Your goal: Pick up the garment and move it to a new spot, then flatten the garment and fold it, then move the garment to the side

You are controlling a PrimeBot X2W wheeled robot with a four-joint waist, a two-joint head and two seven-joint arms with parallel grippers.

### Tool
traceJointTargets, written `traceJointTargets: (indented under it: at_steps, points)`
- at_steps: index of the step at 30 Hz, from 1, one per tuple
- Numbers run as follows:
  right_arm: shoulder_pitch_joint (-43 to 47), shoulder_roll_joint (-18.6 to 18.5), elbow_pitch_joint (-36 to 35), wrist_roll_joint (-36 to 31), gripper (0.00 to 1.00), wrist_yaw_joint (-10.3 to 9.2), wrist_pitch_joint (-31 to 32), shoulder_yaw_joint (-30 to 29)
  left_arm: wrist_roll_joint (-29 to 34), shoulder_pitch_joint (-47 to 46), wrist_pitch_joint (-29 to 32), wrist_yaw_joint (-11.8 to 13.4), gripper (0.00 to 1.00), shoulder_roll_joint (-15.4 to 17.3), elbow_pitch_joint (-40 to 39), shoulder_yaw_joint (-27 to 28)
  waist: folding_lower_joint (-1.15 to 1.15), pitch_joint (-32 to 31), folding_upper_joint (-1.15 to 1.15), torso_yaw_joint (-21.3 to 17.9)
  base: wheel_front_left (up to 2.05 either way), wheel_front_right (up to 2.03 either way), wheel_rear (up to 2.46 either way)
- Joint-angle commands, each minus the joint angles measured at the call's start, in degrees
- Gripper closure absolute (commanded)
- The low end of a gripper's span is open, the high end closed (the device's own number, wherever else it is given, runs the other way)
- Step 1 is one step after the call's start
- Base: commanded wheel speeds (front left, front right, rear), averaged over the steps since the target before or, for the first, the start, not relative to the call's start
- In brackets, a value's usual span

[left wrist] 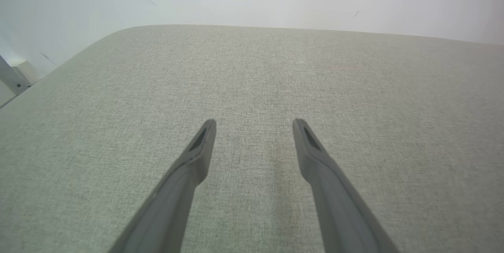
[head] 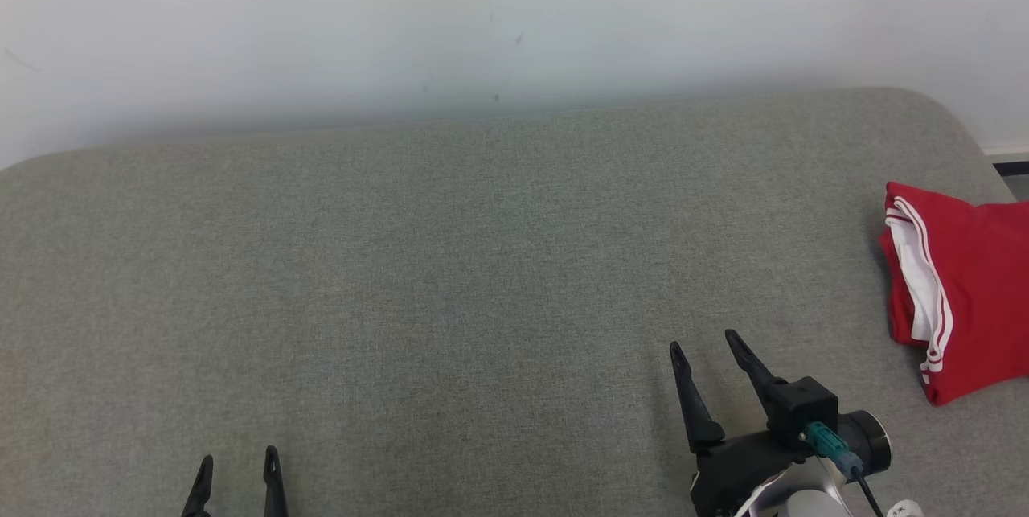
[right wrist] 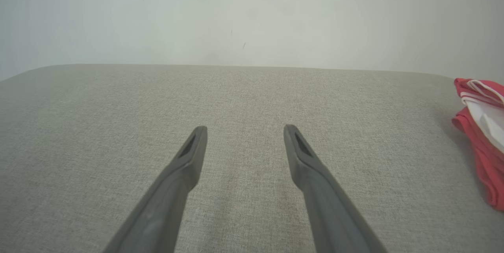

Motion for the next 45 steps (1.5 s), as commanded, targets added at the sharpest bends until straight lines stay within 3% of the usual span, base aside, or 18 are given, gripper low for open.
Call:
traceJointTargets:
  at_steps: [1,6,7,10,45]
  points:
    - [0.46,-0.11,-0.18,-0.52,0.0,-0.14,-0.24,-0.26,-0.41,0.32,-0.16,-0.07,0.0,-0.04,-0.15,0.04,0.0,-0.13,0.0,0.04,0.0,0.0,0.0]
    - [0.64,-0.01,-0.41,-1.23,0.0,-0.14,-0.24,0.33,-2.02,0.23,-0.16,-0.99,0.0,-0.02,0.01,0.05,0.0,-0.18,0.0,-0.3,0.0,0.0,0.0]
    - [0.16,-0.07,-0.07,-0.93,1.0,0.01,0.04,0.13,-2.26,-0.07,0.06,-1.05,1.0,-0.03,0.35,-0.01,0.0,-0.18,0.0,-0.26,0.0,0.0,0.0]
    - [1.17,-0.02,1.34,-0.89,1.0,0.02,0.39,0.07,-2.48,0.12,0.18,-1.04,1.0,-0.24,1.76,-0.03,0.0,-0.19,0.0,-0.26,0.0,0.0,0.0]
    - [3.48,-0.03,-5.71,36.51,1.0,-0.02,8.96,-4.4,-36.18,-2.71,8.87,-2.65,1.0,-0.11,-1.82,1.0,0.0,-1.02,0.0,0.45,0.0,0.0,0.0]
